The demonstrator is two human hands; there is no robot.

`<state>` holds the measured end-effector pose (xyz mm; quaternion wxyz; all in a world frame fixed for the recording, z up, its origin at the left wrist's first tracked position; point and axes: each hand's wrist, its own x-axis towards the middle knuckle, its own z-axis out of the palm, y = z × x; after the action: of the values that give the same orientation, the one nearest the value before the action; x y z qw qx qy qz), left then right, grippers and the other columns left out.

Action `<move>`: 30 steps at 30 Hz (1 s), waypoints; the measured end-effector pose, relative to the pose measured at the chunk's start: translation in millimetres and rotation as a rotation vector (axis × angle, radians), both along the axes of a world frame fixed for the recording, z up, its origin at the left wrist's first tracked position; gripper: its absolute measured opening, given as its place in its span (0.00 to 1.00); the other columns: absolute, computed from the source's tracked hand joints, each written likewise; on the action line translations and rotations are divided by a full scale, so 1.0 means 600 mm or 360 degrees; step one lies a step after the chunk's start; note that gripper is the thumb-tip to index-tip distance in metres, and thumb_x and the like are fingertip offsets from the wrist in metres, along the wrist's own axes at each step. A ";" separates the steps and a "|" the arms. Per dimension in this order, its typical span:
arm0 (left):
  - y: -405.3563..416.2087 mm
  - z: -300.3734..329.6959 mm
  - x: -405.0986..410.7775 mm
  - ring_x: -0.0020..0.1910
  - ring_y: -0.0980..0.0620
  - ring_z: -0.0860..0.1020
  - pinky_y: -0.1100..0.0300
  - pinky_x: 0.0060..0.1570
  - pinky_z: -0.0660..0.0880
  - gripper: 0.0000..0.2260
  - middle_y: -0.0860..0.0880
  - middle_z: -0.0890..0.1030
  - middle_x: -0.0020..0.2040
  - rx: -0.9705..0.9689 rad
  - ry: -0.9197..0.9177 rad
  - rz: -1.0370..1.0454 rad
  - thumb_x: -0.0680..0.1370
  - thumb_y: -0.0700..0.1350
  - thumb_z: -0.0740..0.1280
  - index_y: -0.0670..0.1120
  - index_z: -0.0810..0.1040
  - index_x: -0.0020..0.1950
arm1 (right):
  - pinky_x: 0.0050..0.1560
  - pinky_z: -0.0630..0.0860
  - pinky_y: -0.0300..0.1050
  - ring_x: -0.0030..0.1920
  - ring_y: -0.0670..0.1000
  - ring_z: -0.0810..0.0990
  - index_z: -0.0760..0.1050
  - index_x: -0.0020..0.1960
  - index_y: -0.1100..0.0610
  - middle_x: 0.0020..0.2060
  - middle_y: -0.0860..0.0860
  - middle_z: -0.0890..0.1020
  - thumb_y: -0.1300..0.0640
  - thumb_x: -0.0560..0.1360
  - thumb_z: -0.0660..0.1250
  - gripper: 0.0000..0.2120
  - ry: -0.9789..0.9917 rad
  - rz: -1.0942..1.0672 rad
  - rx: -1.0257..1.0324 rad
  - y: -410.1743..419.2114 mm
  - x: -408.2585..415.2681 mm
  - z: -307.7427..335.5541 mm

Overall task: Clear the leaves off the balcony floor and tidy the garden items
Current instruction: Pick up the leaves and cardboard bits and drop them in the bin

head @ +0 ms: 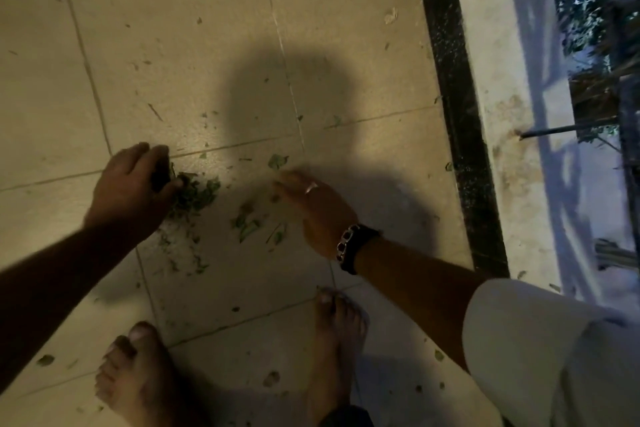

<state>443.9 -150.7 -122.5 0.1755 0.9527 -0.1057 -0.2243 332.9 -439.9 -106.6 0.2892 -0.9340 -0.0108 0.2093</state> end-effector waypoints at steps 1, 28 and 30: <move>-0.001 -0.005 -0.002 0.71 0.37 0.65 0.40 0.69 0.66 0.28 0.38 0.67 0.72 0.0035 -0.0021 -0.0057 0.77 0.52 0.68 0.46 0.65 0.75 | 0.70 0.66 0.51 0.72 0.60 0.65 0.64 0.74 0.54 0.73 0.57 0.67 0.72 0.66 0.61 0.37 -0.0037 -0.0085 -0.0155 -0.023 -0.004 -0.010; 0.041 -0.011 -0.024 0.72 0.32 0.60 0.36 0.71 0.60 0.29 0.35 0.63 0.74 0.0324 0.0093 0.0121 0.75 0.56 0.60 0.42 0.64 0.72 | 0.75 0.44 0.61 0.76 0.65 0.37 0.43 0.79 0.54 0.77 0.59 0.38 0.57 0.80 0.56 0.33 0.0305 -0.0167 -0.0595 0.134 0.087 -0.058; 0.034 -0.003 -0.049 0.74 0.32 0.59 0.40 0.74 0.56 0.29 0.33 0.62 0.75 0.0205 0.0169 -0.0071 0.77 0.51 0.60 0.40 0.63 0.76 | 0.76 0.44 0.60 0.76 0.64 0.39 0.46 0.79 0.56 0.78 0.58 0.42 0.60 0.81 0.54 0.30 0.0297 0.0067 -0.0353 0.202 0.041 -0.032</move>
<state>414.7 -130.6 -124.2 0.1141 0.9463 -0.1028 -0.2846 357.8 -318.7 -125.7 0.1795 -0.9363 0.0197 0.3013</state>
